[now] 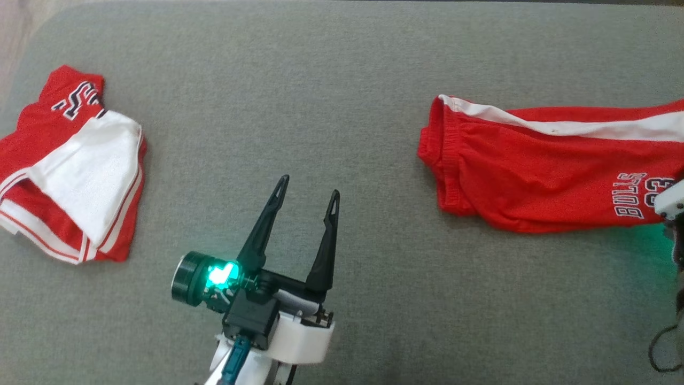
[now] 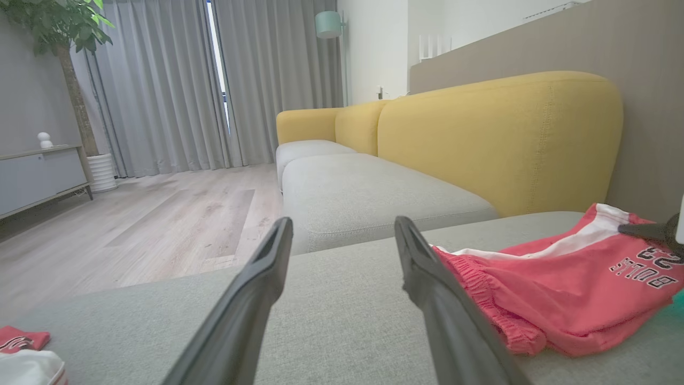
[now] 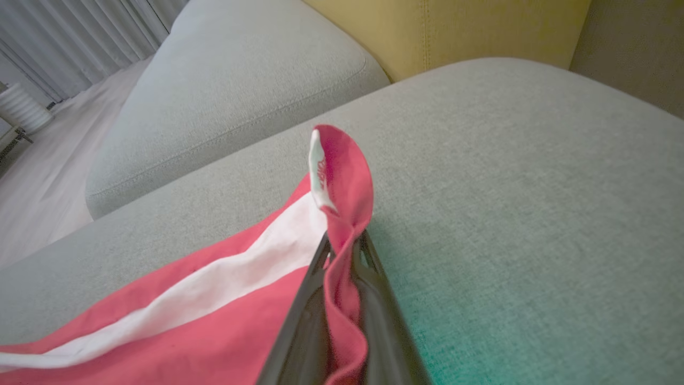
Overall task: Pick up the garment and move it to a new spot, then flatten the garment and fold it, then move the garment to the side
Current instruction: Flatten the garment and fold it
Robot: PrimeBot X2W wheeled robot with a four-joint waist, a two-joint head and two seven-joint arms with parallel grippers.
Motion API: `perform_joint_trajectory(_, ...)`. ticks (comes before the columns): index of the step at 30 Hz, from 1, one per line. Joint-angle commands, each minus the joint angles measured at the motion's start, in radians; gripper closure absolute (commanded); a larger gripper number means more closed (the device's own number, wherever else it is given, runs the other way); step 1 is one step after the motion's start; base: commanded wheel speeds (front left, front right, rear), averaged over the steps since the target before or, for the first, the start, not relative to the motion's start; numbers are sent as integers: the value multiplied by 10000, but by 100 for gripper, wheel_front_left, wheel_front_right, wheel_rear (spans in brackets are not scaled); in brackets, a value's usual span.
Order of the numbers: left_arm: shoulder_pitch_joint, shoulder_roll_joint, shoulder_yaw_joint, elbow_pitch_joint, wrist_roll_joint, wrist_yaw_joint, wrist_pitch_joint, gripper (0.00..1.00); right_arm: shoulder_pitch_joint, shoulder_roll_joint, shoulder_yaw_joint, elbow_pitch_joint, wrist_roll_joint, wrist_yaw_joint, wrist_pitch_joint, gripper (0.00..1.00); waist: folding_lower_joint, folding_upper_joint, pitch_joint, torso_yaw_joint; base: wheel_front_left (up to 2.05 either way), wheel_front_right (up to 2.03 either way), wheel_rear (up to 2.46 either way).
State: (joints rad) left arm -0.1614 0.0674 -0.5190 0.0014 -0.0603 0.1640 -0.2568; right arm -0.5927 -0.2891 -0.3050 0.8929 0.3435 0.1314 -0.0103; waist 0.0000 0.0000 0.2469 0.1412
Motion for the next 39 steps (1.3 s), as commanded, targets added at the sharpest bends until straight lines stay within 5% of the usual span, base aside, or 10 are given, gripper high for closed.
perform_joint_trajectory(1, -51, -15, 315, -246, 109, -24, -49, 0, -44, -87, 191, -382, 44, -7, -77, 100, 0, 0, -76, -86, 0, 0, 0)
perform_joint_trajectory(21, 222, -124, 0, 313, -151, -237, -49, 0, 734, 2290, 3676, -4443, 1114, -7, 1150, 100, 0, 0, -917, 476, 0, 0, 0)
perform_joint_trajectory(22, 222, -128, -11, 317, -168, -234, -49, 0, 761, 2330, 3909, -4464, 1216, -7, 1199, 90, 0, 0, -903, 525, 0, 0, 0)
perform_joint_trajectory(23, 216, -133, -22, 327, -180, -234, -49, 0, 794, 2356, 4098, -4487, 1340, -7, 1201, 0, 0, 0, -895, 569, 0, 0, 0)
perform_joint_trajectory(29, 222, -148, 37, 379, -238, -200, -49, 0, 1181, 2384, 5078, -5006, 2052, -7, 608, 0, 0, 0, -1009, 632, 0, 0, 0)
perform_joint_trajectory(39, 986, -149, 895, 384, -638, 113, -49, 0, 3075, 1489, 4347, -6674, 838, -7, -1117, 0, 0, 0, -1998, -129, 0, 0, 0)
